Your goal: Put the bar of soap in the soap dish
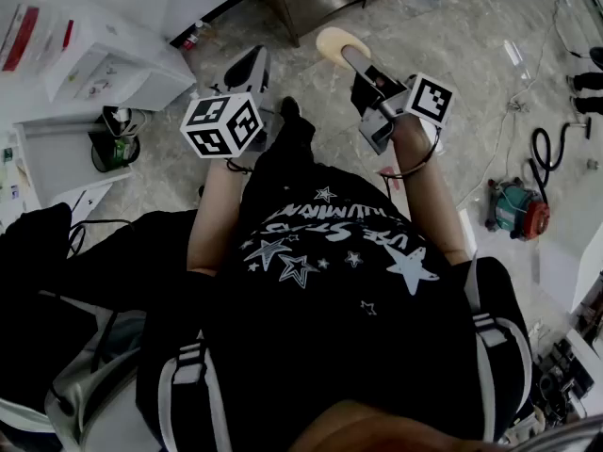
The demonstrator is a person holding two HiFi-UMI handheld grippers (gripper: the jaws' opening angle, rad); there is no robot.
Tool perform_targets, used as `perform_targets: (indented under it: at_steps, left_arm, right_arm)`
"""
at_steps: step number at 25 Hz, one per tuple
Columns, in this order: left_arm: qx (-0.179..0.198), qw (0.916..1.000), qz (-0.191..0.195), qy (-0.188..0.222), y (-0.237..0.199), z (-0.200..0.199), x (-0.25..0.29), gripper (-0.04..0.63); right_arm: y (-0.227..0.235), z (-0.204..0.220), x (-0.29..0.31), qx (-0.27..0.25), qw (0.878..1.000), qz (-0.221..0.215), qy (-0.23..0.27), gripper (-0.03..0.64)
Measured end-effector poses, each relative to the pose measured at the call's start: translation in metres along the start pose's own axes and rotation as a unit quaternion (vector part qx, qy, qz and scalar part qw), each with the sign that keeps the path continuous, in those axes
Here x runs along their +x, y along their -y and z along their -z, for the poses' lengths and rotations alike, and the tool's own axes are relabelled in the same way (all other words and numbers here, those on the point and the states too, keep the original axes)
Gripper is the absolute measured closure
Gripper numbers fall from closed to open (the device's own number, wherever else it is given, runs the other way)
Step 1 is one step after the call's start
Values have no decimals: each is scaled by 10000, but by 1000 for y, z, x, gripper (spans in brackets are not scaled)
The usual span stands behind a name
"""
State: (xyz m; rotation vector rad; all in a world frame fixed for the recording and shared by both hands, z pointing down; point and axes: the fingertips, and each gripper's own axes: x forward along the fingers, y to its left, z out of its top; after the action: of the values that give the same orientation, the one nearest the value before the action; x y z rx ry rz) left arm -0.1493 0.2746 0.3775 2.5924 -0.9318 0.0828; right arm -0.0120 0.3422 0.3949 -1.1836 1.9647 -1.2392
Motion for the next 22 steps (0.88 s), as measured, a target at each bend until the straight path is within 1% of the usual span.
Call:
perform_targets:
  at_steps: [4,9,13,18,22]
  left_arm:
    - [-70,9999,-49,74,-13,-7,9,584]
    - [-193,9997,-177,12,-53,-21,63,584]
    - [-225,9994,-230,101,-78,-42,98,584]
    - [-225,9995,-192,59,-108,-64,147,584]
    - [-194,9995,-215,91,-132,-83,176,584]
  right_arm:
    - [6,-6,16,-16,9999,-18,-118,488]
    - [27,-55,73,10,9997,-85,-233,488]
    - [37,-88,111,-84,9991,-105,-400,488]
    - [53,-135,161,-65,9991,-93,-406,488]
    - [59,-169,197,-95,9992,-156,-361,488]
